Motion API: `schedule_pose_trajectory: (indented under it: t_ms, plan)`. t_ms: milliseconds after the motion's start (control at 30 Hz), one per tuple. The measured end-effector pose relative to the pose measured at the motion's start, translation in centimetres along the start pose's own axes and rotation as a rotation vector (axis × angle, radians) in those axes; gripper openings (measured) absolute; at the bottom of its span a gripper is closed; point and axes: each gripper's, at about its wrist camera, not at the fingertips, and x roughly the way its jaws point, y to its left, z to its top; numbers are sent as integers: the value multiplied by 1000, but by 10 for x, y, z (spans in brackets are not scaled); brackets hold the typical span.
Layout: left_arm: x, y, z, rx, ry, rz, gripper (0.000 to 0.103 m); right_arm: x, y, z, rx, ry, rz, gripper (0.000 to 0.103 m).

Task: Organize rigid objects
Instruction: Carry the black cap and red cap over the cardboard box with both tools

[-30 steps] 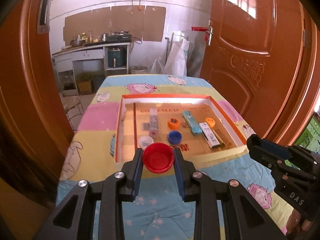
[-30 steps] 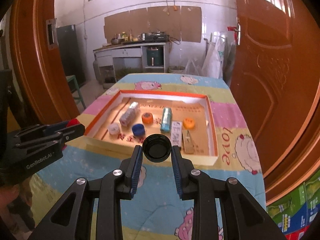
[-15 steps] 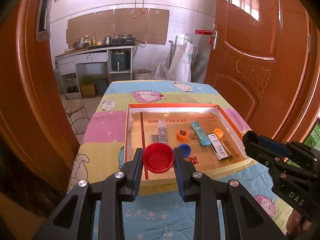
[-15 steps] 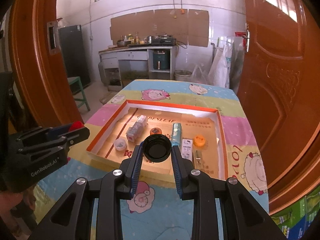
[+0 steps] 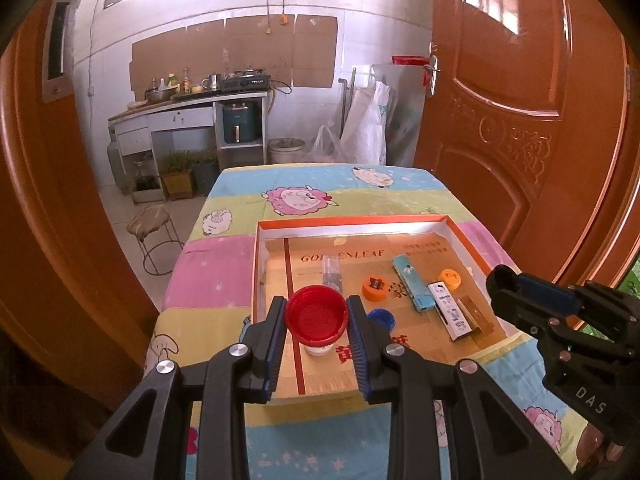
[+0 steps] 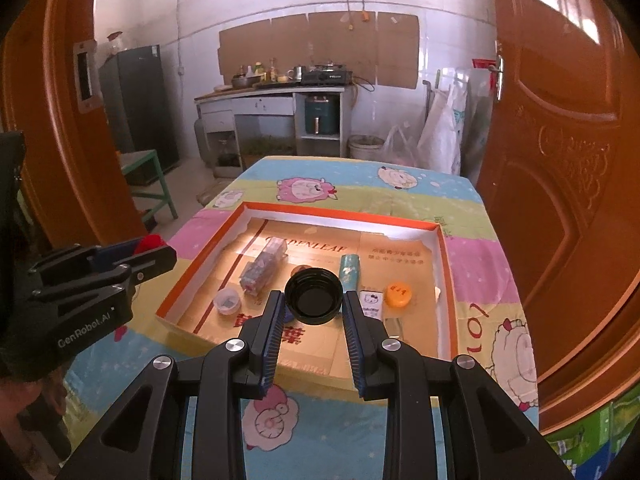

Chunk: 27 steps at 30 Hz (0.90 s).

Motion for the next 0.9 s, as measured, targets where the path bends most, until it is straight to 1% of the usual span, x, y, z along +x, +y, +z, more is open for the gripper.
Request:
schedule_pose_trajectory:
  t_ms: [333,700,900]
  plan:
    - [20,5,6,-15,33,-3,30,20,-17,6,31,29,14,30]
    - [50,13,5,-42,89,-3,30,52,-19,5,41,79,34,30]
    - [73,21,14,-60,126,1,30,72,-16,6,52,112,45,30]
